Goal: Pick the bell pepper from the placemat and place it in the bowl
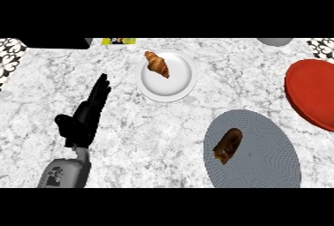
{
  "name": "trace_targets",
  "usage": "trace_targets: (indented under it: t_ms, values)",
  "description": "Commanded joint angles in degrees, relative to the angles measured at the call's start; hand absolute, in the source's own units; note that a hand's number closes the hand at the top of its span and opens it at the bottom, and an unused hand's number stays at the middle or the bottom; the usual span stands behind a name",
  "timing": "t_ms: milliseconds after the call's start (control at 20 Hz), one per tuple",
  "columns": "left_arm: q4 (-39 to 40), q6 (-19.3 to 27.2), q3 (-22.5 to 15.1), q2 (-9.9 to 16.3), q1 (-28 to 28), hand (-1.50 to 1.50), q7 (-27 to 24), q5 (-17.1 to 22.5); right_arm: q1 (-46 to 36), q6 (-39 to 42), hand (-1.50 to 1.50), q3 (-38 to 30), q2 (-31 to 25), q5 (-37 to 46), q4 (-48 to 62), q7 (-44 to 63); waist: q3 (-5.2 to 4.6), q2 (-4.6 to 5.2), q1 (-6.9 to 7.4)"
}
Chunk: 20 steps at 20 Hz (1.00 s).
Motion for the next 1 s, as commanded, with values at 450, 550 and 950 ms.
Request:
trace_targets:
  t_ms: [450,550,950]
  values:
    - [-1.85,0.24,-1.71,-1.31,1.82,0.0,-0.41,-1.06,-24.36,-13.6,1.5,14.49,9.84,25.81,38.36,-14.52,0.07,0.12,0.77]
    - [-1.93,-0.36,-0.83,-0.98,0.59,0.0,1.33,0.07,-28.2,-13.59,1.5,13.42,9.58,27.01,48.09,-20.21,0.1,0.2,0.85]
    - [-1.55,1.41,-3.29,-3.1,-0.22,0.0,0.81,-2.35,-35.92,-8.24,1.5,15.61,10.59,31.66,68.5,-24.82,0.23,0.69,1.83]
